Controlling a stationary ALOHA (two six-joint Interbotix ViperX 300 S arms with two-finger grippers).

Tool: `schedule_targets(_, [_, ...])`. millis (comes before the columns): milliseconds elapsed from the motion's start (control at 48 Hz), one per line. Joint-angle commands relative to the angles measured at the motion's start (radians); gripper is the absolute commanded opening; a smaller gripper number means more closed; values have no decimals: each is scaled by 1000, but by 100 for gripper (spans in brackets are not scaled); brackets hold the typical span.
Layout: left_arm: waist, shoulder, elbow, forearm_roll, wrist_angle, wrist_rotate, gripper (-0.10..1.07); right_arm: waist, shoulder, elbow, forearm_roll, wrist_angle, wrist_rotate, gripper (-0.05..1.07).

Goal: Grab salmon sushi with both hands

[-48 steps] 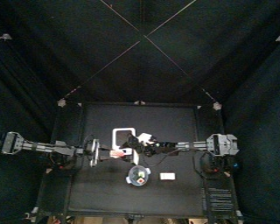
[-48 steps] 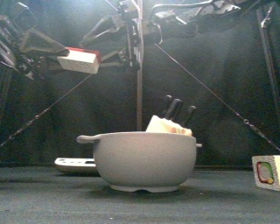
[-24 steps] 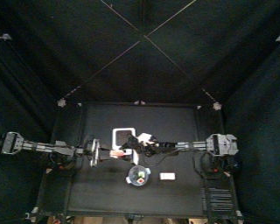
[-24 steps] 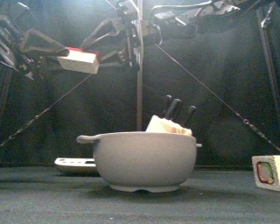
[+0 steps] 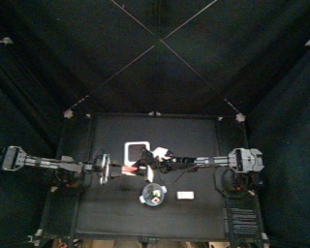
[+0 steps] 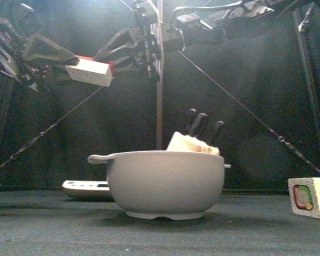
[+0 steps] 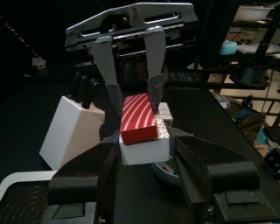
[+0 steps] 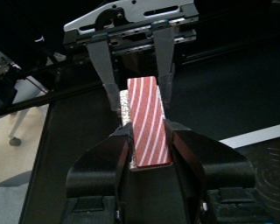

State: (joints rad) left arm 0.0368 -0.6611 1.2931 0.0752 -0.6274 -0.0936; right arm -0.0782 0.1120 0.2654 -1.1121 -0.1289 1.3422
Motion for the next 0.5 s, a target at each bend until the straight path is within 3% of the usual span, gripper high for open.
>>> schedule_targets(0, [2, 0, -23, -2, -6, 2, 56, -3, -17, -28, 2, -3, 2, 63])
schedule_targets(479, [26, 0, -17, -2, -5, 2, 56, -3, -18, -21, 5, -2, 2, 63])
